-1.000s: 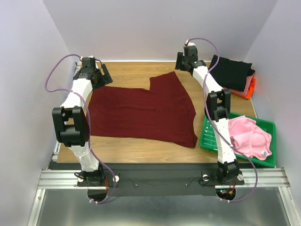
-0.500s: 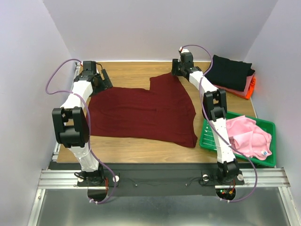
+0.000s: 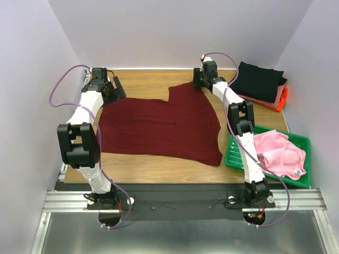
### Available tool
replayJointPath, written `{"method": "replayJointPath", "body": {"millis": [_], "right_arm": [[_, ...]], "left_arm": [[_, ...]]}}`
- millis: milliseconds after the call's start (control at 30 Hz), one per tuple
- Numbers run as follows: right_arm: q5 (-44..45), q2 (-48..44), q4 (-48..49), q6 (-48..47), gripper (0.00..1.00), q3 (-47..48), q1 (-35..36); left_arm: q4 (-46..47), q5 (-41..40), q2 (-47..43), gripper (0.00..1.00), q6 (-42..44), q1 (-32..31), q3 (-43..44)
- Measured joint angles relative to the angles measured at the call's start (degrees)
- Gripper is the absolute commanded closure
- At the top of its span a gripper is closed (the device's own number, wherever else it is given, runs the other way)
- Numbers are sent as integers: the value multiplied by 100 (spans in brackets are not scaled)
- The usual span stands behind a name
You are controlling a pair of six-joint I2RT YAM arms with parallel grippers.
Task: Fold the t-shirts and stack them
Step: Fold the tshirt
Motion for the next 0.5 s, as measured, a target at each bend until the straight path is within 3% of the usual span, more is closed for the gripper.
{"method": "replayJointPath", "body": {"millis": [100, 500], "right_arm": [[-120, 17, 52, -44, 43, 0, 0], [-334, 28, 232, -136, 73, -114, -20]], "left_arm": [[2, -2, -20, 1, 2, 0, -31], [79, -339, 286, 1, 42, 0, 61]]}}
